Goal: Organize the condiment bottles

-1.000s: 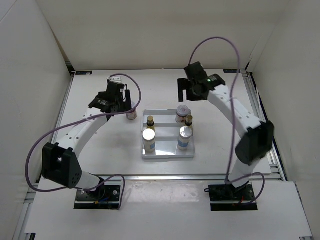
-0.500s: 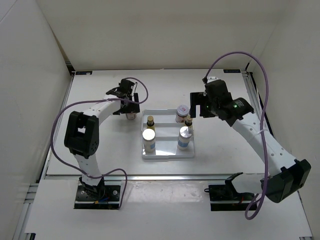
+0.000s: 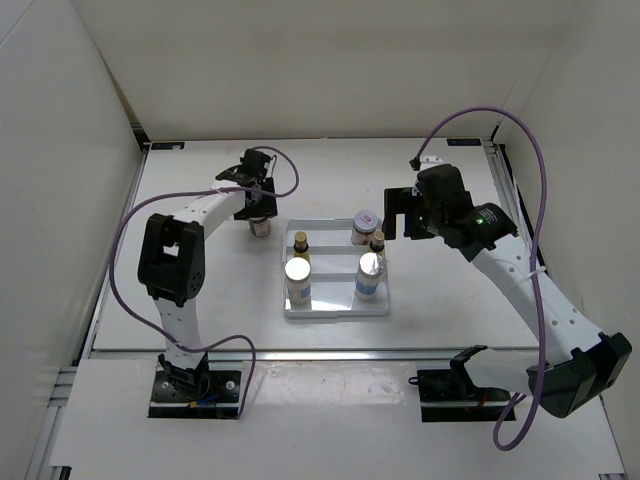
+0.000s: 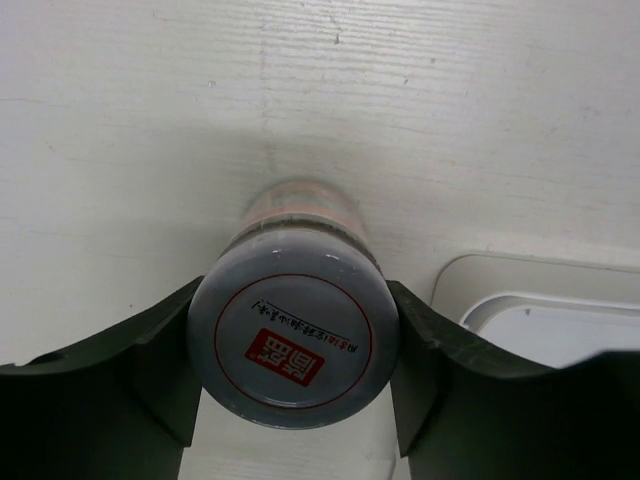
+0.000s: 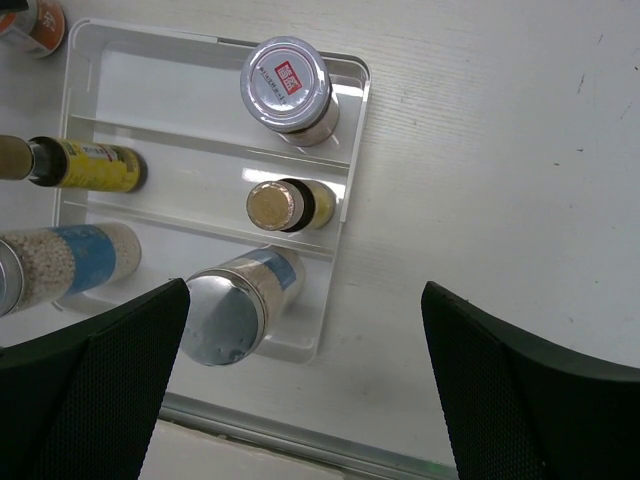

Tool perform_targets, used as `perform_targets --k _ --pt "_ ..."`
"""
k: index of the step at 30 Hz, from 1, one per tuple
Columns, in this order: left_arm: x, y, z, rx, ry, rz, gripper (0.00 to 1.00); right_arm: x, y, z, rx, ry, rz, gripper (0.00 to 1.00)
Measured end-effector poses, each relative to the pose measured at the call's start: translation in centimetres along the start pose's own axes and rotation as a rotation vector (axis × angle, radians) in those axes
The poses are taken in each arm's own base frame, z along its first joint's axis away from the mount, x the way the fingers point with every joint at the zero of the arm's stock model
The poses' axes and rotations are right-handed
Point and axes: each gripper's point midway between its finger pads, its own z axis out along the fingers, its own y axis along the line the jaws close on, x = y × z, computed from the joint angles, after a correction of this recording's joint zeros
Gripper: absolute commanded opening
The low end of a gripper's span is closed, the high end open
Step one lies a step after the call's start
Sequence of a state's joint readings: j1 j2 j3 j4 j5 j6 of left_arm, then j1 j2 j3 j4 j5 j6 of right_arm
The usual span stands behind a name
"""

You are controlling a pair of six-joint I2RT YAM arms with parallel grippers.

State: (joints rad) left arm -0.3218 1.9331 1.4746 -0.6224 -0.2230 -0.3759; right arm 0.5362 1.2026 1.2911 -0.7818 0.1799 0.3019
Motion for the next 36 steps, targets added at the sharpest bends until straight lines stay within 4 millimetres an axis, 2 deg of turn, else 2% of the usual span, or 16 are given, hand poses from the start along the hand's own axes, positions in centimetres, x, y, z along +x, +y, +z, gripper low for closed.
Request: perform_targets --k 2,3,6,9,13,19,22,24,26,33,36 --pt "-0.4 -0.1 0.2 -0.001 -0.005 0.007 0.51 0.0 0.0 0.0 0.000 0.001 -0.002 1.00" --pt "-0.4 -0.2 0.3 -0.001 -0.005 0.010 0.41 0.0 0.0 0.0 0.000 0.001 -0.004 1.00" --pt "-0.6 -0.2 0.2 -0.001 -0.004 0.015 0.23 0.1 0.0 0.0 0.000 0.002 -0.009 1.00" --pt "-0.8 -0.3 -0.5 -0.007 0.005 0.027 0.15 0.1 -0.1 0.0 0.001 0.004 -0.017 1.00" --pt "-2.6 -1.7 -3.0 0.010 -0.049 0.057 0.12 0.6 -0.3 0.2 0.006 0.019 -0.024 1.00" --pt "-5.1 -7.6 -10.1 0.168 -0.193 0.140 0.11 1.5 -0.5 0.6 0.012 0.038 -0.025 1.00" --pt "-4.8 -10.4 -12.0 0.245 -0.217 0.178 0.11 1.9 -0.6 0.8 0.015 0.052 -0.026 1.00" --pt "-4.2 -11.3 -11.9 0.269 -0.204 0.194 0.11 2.0 -0.6 0.8 0.017 0.055 -0.026 1.00" --pt "-3.4 -11.7 -10.8 0.272 -0.170 0.206 0.11 2.0 -0.6 0.8 0.017 0.055 -0.026 1.00" --pt "-0.2 -11.6 -5.7 0.224 -0.042 0.232 0.11 2.0 -0.8 0.8 0.024 0.054 -0.026 1.00" --pt "-0.4 -11.9 -5.7 0.235 -0.052 0.225 0.11 2.3 -0.9 0.9 0.029 0.059 -0.027 1.00"
